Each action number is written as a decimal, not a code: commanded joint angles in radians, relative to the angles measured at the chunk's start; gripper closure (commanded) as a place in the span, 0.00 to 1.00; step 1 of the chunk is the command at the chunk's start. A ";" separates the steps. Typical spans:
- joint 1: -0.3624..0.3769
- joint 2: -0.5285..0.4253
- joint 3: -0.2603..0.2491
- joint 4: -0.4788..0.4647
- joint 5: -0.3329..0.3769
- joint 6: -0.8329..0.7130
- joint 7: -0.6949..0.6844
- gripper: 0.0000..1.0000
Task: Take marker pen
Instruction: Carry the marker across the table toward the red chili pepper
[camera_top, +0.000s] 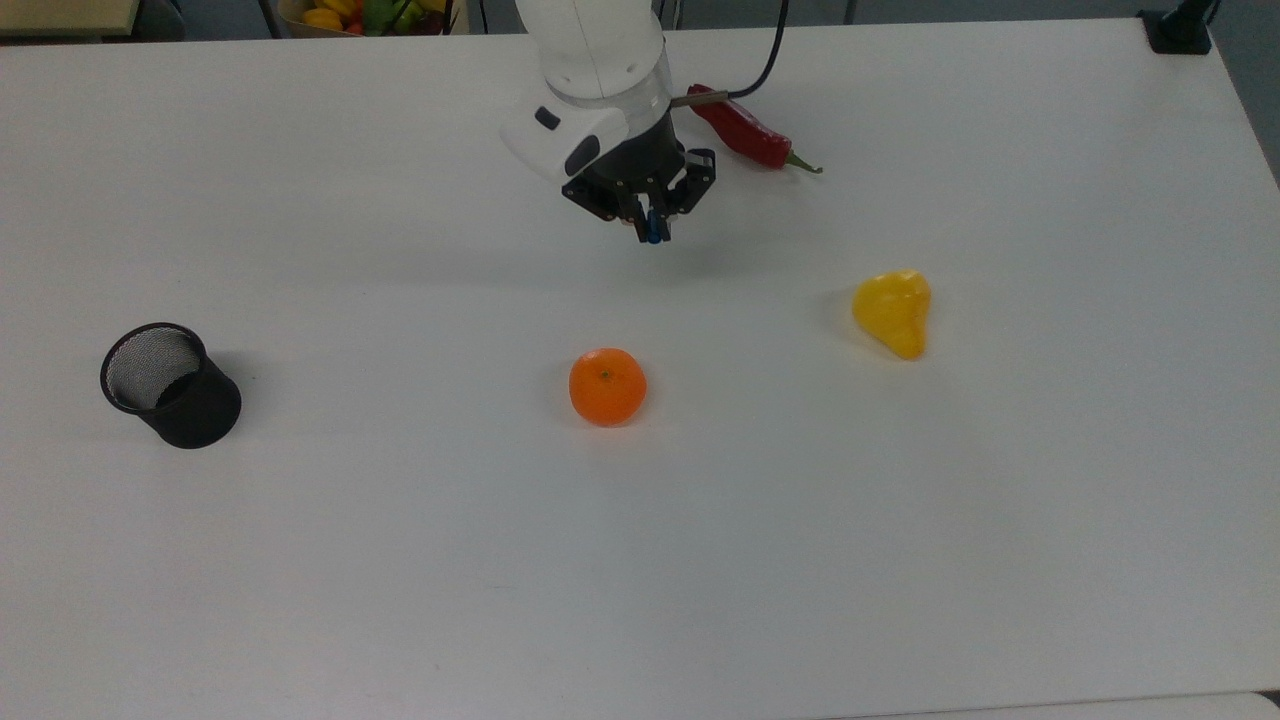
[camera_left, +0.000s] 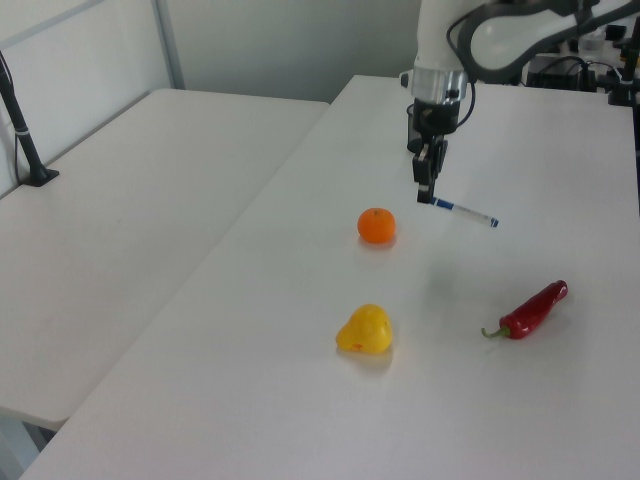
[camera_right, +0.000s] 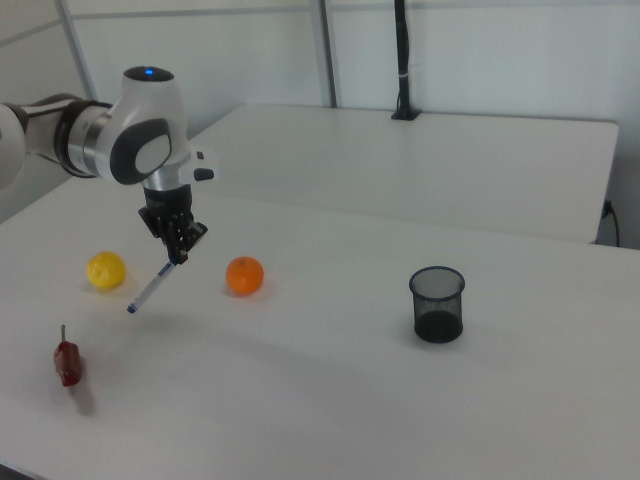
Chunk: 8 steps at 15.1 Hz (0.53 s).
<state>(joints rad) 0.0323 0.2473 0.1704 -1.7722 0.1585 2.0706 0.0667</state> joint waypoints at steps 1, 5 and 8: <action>0.026 0.027 -0.002 -0.052 0.006 0.101 -0.002 1.00; 0.031 0.056 -0.002 -0.081 -0.007 0.158 -0.004 1.00; 0.034 0.084 -0.003 -0.105 -0.007 0.204 -0.004 1.00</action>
<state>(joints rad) 0.0573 0.3303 0.1714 -1.8294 0.1573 2.2195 0.0666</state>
